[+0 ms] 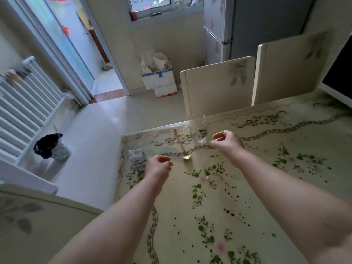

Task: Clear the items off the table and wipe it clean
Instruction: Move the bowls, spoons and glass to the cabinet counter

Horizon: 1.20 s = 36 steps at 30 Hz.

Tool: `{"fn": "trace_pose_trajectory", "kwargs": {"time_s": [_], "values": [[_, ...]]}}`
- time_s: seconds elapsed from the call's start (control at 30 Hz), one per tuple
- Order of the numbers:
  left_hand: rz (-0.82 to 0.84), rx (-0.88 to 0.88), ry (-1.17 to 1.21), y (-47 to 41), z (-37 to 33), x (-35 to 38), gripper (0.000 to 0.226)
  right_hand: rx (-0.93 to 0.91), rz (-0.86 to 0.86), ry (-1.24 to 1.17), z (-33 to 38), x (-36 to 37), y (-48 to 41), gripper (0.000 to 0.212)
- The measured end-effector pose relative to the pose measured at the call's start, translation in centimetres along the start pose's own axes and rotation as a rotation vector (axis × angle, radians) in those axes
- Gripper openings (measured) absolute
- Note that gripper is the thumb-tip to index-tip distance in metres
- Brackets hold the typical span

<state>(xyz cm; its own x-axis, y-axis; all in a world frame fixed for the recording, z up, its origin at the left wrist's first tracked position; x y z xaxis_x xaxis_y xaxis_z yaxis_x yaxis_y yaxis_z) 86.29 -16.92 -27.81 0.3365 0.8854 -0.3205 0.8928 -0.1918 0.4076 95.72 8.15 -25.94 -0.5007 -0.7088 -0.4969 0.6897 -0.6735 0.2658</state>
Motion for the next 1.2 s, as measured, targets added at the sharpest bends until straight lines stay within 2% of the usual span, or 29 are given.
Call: {"fn": "trace_pose_trajectory", "kwargs": {"time_s": [0.1,0.27,0.4,0.53,0.73,0.9,1.03,1.2], "values": [[-0.001,0.004,-0.027,-1.9,-0.3,1.1,0.016,0.000,-0.002,0.016,0.4,1.0,-3.4,0.037],[-0.011,0.014,-0.091,-5.2,-0.2,2.9,0.017,-0.051,0.006,0.073,0.8,2.9,-8.8,0.083],[-0.023,0.020,-0.136,-7.0,-0.1,3.8,0.014,-0.083,0.052,0.100,0.2,5.2,-11.7,0.101],[-0.039,0.010,-0.180,-8.6,0.0,4.0,0.013,-0.123,0.065,0.092,0.0,6.7,-13.0,0.106],[-0.046,0.005,-0.253,-10.9,-0.1,4.7,0.009,-0.214,0.024,0.040,0.4,5.6,-12.3,0.093],[-0.048,0.012,-0.300,-13.1,-1.4,6.2,0.007,-0.320,0.096,0.072,0.8,3.0,-9.5,0.087],[-0.031,-0.013,-0.386,-14.6,-1.7,7.8,0.015,-0.352,0.125,0.178,-0.3,1.0,-7.4,0.087],[-0.133,-0.038,-0.505,-15.5,-2.2,8.4,0.030,-0.344,0.108,0.213,-1.9,-1.3,-6.0,0.088]]}}
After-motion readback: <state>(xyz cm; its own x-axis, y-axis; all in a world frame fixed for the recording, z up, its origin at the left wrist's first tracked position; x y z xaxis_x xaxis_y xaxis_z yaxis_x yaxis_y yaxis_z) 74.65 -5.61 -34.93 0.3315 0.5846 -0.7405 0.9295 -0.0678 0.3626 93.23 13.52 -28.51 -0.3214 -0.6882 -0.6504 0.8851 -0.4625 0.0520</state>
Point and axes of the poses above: each hand's wrist, its own y-axis away from the middle knuckle, its own x-axis out of the palm, z = x × y, the point moved 10 cm from there along -y, towards the middle knuckle, and after that the axes turned 4 degrees about y, right-handed, at the moved point
